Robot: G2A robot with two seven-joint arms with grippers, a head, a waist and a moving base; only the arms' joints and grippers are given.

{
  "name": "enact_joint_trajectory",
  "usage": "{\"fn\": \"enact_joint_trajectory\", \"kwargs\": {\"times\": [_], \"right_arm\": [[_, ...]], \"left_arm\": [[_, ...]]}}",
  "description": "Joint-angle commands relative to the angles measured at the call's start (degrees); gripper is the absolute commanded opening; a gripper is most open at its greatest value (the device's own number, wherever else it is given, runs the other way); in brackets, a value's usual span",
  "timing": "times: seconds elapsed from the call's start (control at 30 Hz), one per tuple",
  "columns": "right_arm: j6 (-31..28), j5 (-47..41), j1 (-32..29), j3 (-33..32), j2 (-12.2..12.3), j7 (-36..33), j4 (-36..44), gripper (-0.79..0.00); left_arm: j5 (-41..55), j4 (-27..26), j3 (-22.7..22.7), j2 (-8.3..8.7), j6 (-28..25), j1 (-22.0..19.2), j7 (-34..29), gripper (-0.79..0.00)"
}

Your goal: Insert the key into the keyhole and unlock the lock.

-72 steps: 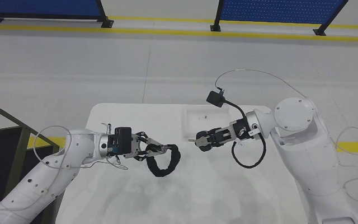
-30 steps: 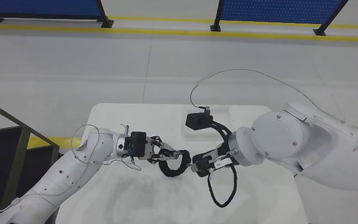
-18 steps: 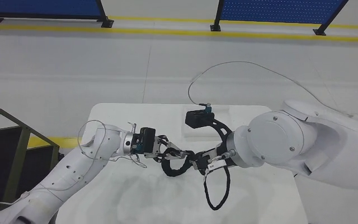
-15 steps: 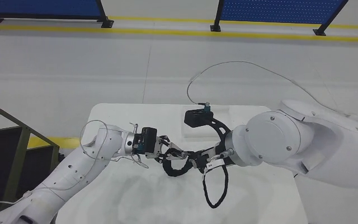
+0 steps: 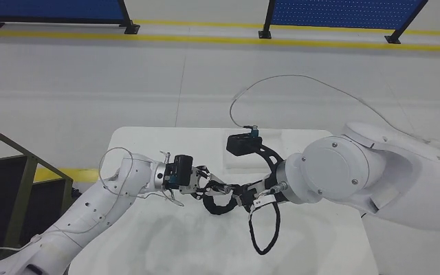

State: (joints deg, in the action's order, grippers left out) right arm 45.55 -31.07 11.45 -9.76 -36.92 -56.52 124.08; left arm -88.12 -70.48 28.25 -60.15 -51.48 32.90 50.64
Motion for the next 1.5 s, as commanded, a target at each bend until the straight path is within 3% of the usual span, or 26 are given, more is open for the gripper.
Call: {"fn": "enact_joint_trajectory", "kwargs": {"times": [0.0, 0.27, 0.8, 1.47], "right_arm": [[-0.68, 2.07, -1.06, 0.02, -0.04, -0.30, -0.08, -0.785], [-1.85, 8.20, -2.13, 0.02, -1.82, -3.64, -0.93, -0.785], [-1.21, 9.47, -2.88, 0.02, -6.08, -3.43, -3.22, -0.785], [-0.19, 9.34, -3.44, 0.02, -6.24, -2.41, -3.82, -0.785]], "left_arm": [[1.30, -0.02, 0.40, -0.14, -0.67, 0.33, -2.59, -0.785], [4.01, 0.71, 1.49, -0.87, -2.58, 1.13, -3.94, -0.785], [0.93, 1.12, 3.05, -1.72, -3.06, 1.67, -2.08, -0.785], [-2.18, 0.38, 6.10, -1.32, -2.88, 3.60, -0.72, -0.785]]}}
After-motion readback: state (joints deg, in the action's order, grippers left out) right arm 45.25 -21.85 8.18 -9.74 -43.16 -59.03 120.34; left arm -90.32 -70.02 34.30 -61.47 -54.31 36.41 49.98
